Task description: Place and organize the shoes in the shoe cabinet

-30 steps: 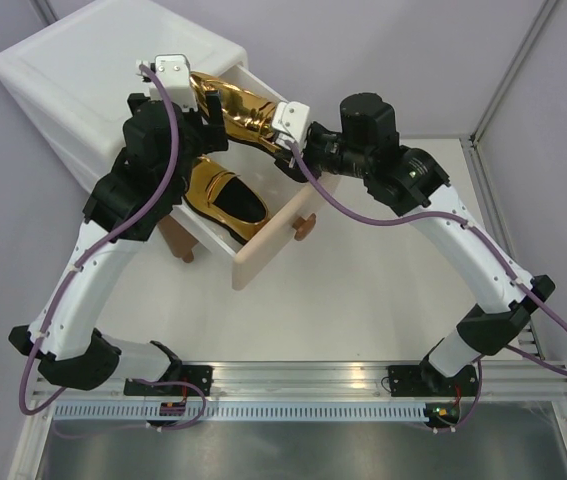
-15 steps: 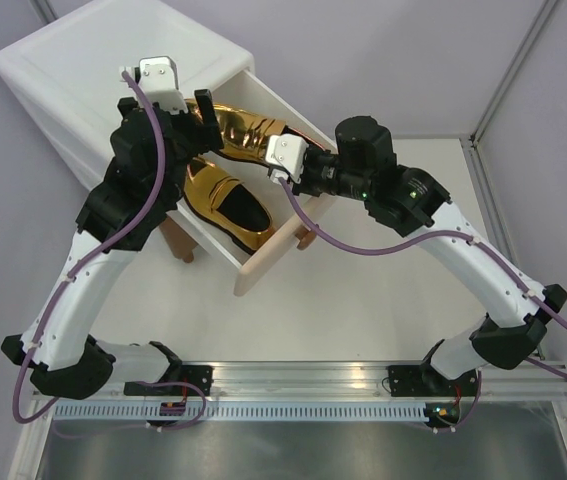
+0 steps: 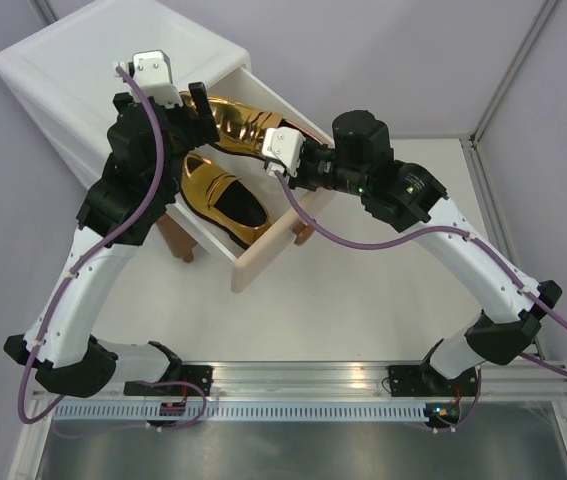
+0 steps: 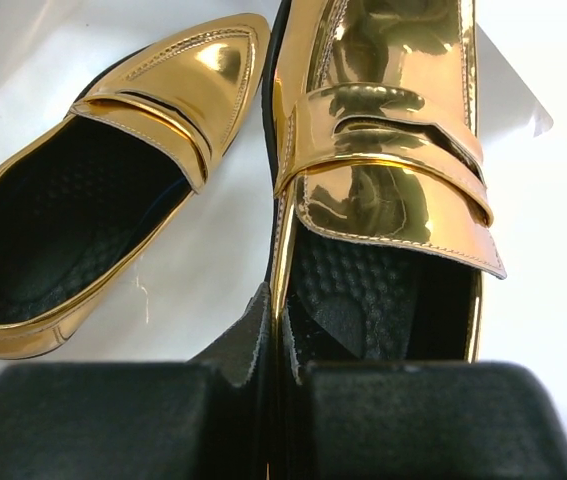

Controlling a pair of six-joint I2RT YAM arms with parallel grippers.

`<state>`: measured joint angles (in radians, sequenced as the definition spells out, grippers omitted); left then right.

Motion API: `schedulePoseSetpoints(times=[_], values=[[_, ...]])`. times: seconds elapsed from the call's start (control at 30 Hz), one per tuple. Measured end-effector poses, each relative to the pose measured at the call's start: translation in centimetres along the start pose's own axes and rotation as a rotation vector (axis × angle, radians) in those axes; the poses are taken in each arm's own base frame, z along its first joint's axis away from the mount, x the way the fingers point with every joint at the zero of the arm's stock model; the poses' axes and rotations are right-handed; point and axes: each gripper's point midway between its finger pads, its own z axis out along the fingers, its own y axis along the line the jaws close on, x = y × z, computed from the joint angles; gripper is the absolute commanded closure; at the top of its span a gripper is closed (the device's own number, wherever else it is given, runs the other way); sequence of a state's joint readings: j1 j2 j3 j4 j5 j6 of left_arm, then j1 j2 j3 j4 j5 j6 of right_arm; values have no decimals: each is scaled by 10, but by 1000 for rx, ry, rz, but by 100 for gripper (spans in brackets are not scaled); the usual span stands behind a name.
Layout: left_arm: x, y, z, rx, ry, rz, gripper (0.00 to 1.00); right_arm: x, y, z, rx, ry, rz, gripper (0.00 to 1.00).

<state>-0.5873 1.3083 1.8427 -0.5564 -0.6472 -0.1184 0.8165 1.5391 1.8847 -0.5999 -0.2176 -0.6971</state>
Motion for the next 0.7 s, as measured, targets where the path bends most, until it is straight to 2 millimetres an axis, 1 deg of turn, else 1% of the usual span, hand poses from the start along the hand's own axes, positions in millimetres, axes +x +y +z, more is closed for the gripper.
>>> schedulePoseSetpoints(times=[0.1, 0.13, 0.27, 0.4, 0.47, 0.53, 0.63, 0.7], values=[[-1, 0, 1, 1, -3, -2, 9, 1, -1, 0, 7, 8, -4, 89], [-1, 0, 1, 2, -3, -3, 9, 1, -1, 0, 9, 11, -7, 86], [-1, 1, 2, 4, -4, -4, 9, 2, -2, 0, 19, 18, -8, 80], [-1, 2, 4, 2, -4, -4, 9, 1, -3, 1, 29, 15, -10, 80], [-1, 2, 5, 2, -3, -3, 9, -1, -5, 1, 37, 7, -12, 83], [1, 2, 6, 2, 2, 0, 9, 0, -4, 1, 33, 10, -8, 84], [4, -1, 9, 14, 12, 7, 9, -1, -4, 0, 35, 8, 4, 91], [10, -4, 11, 25, 29, 17, 9, -2, -4, 0, 34, 5, 19, 91]])
